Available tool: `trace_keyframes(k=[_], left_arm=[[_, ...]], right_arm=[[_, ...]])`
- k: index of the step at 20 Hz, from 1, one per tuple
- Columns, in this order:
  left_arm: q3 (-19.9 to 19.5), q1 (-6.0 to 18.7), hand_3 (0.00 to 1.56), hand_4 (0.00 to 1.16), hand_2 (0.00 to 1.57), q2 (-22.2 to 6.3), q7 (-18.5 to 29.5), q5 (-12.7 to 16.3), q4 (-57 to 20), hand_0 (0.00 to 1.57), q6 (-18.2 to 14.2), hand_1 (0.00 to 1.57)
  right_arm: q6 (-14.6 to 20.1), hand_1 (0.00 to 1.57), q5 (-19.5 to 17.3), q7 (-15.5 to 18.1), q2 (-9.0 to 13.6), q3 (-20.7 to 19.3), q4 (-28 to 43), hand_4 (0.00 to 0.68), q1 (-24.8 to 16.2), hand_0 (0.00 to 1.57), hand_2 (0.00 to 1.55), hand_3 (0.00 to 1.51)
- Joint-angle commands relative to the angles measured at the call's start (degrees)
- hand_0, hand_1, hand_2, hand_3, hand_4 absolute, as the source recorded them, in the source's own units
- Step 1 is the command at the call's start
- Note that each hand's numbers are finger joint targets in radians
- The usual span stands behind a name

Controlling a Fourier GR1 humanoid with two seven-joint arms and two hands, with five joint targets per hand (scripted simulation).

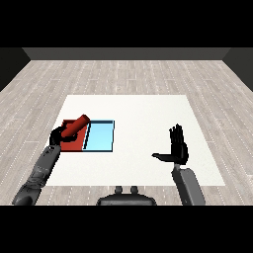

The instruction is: Pick the red can and put it in the red box

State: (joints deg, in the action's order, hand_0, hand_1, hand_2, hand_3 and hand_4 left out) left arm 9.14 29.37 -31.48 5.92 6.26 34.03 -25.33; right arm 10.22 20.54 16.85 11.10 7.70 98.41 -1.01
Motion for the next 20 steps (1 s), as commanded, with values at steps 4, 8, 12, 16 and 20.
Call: trace_keyframes(k=[4,8,12,16,20], left_arm=[[0.6,5.9,0.00,0.71,0.32,4.0,-2.5,-3.7,-20.0,0.00,0.1,0.00],[0.6,6.5,0.78,0.52,0.93,6.3,2.5,-4.5,-24.2,0.88,3.0,0.88],[4.4,9.4,0.00,0.00,0.00,3.4,-1.2,-8.7,-29.3,0.00,11.6,0.00],[-3.3,9.6,0.00,0.00,0.00,1.3,5.3,-2.1,-28.2,0.00,8.3,0.00],[-14.5,11.4,0.00,0.00,0.00,3.6,17.1,9.7,-17.8,0.00,12.9,0.00]], right_arm=[[-1.5,0.00,0.2,1.8,0.9,-2.7,-5.4,0.000,2.9,0.00,0.00,0.00],[0.2,0.00,-1.2,2.1,-1.7,-1.8,-10.1,0.000,7.1,0.00,0.00,0.00],[-2.2,0.00,0.0,4.3,-1.3,-2.8,-10.0,0.000,6.2,0.00,0.00,0.00],[-1.7,0.00,-1.3,4.9,-2.0,-2.1,-10.4,0.000,5.8,0.00,0.00,0.00],[-4.1,0.00,0.8,5.6,-1.6,-2.7,-10.1,0.000,5.1,0.00,0.00,0.00]])
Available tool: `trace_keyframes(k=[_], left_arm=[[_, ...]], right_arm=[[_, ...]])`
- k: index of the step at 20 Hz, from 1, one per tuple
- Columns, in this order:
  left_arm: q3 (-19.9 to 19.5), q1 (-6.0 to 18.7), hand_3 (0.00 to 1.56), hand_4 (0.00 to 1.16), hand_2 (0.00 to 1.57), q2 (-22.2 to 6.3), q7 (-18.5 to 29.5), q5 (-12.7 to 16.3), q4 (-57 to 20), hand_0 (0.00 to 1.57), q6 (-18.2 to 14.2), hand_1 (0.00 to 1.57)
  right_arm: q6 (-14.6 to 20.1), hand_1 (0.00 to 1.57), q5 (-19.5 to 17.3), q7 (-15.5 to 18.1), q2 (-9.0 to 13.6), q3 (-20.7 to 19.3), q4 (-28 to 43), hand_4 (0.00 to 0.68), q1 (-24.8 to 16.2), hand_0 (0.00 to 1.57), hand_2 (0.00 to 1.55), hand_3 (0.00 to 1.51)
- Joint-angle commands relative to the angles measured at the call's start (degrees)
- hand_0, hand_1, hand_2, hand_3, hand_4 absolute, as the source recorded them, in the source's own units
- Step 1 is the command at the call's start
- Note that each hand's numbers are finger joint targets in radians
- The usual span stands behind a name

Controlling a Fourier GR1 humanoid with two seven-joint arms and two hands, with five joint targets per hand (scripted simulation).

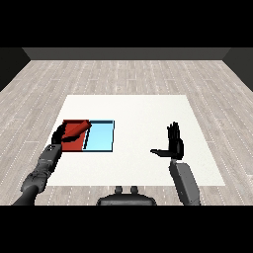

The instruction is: Pick the red can and put it in the red box

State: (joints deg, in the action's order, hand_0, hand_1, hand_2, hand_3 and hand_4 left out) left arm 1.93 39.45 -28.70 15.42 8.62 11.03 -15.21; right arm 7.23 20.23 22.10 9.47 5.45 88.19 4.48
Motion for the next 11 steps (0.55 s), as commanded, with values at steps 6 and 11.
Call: trace_keyframes(k=[6,11], left_arm=[[-13.9,-0.8,0.00,0.00,0.00,9.3,23.4,17.7,17.7,0.00,19.7,0.00],[-9.0,-9.6,0.00,0.00,0.00,16.6,28.7,17.1,30.4,0.00,22.6,0.00]], right_arm=[[-2.2,0.00,0.3,0.0,1.5,-0.3,-0.1,0.000,0.9,0.00,0.00,0.00],[-4.1,0.00,-0.4,0.6,2.9,0.0,-0.3,0.000,-0.6,0.00,0.00,0.00]])
